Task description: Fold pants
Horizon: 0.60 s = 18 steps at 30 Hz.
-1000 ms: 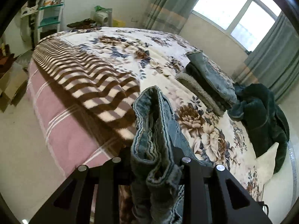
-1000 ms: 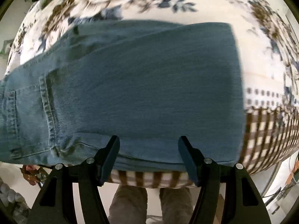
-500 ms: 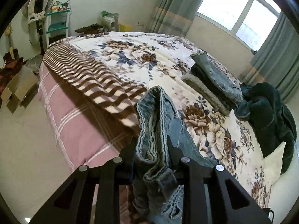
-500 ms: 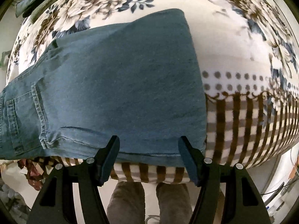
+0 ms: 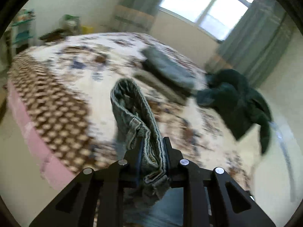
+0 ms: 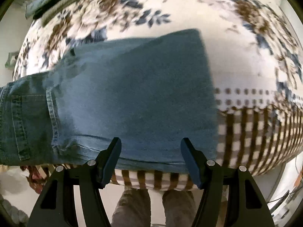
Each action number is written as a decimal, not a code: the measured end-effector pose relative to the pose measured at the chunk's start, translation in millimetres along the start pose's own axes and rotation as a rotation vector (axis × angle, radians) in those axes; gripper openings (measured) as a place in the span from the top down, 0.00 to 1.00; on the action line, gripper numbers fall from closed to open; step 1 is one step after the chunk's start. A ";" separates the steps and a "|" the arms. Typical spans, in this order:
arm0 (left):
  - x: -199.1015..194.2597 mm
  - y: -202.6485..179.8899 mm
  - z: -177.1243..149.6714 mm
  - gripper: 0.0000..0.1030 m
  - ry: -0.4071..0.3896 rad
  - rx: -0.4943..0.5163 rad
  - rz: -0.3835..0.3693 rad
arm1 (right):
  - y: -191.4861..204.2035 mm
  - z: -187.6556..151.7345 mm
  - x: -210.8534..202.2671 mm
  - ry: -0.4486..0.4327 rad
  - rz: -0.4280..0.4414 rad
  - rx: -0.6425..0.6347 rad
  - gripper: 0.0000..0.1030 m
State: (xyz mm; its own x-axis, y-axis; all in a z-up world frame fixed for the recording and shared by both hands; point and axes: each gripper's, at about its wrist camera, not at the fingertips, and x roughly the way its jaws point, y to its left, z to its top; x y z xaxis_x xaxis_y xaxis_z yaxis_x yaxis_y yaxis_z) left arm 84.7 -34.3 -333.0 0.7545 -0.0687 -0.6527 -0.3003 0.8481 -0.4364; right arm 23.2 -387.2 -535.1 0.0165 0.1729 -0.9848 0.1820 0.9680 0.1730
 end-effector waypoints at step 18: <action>91.9 -144.7 -69.8 0.31 0.418 0.357 -0.115 | -135.3 -9.5 -45.2 -0.068 0.164 0.247 0.34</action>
State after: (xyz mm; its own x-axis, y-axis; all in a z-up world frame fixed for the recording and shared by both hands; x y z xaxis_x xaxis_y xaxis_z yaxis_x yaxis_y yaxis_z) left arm 156.8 -200.0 -373.0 0.4533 -0.3119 -0.8350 0.0415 0.9432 -0.3298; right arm -11.5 -524.2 -513.8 0.1293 0.3023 -0.9444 0.4051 0.8532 0.3286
